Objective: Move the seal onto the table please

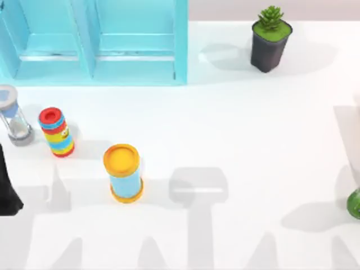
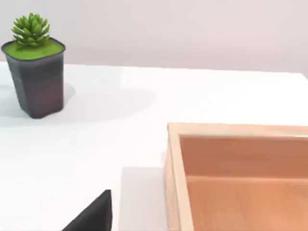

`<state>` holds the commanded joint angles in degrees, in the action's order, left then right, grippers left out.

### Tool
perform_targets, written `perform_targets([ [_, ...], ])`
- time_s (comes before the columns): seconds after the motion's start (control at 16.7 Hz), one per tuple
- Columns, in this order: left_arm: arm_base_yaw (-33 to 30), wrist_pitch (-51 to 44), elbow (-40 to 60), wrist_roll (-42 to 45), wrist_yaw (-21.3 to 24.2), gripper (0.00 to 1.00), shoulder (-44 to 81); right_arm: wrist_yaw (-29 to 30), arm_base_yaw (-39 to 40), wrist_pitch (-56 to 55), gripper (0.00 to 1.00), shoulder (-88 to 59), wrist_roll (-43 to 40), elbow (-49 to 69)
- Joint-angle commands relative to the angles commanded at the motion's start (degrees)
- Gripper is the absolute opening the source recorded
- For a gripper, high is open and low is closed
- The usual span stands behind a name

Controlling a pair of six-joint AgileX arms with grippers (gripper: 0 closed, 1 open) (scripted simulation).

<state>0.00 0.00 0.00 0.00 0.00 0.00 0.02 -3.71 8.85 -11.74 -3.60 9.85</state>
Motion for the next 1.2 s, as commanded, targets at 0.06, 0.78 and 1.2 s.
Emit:
perform_targets([
  [0.06, 0.0, 0.0, 0.0, 0.0, 0.0, 1.0, 0.0, 0.0, -1.11, 2.68, 1.0, -3.7, -1.08, 2.95],
  [0.78, 0.0, 0.0, 0.0, 0.0, 0.0, 1.0, 0.0, -0.02, -17.42, 42.57, 1.0, -57.36, -17.2, 45.89],
  [1.2, 0.0, 0.0, 0.0, 0.0, 0.0, 1.0, 0.0, -0.03, -24.22, 59.2, 1.0, -79.76, -23.93, 63.8],
])
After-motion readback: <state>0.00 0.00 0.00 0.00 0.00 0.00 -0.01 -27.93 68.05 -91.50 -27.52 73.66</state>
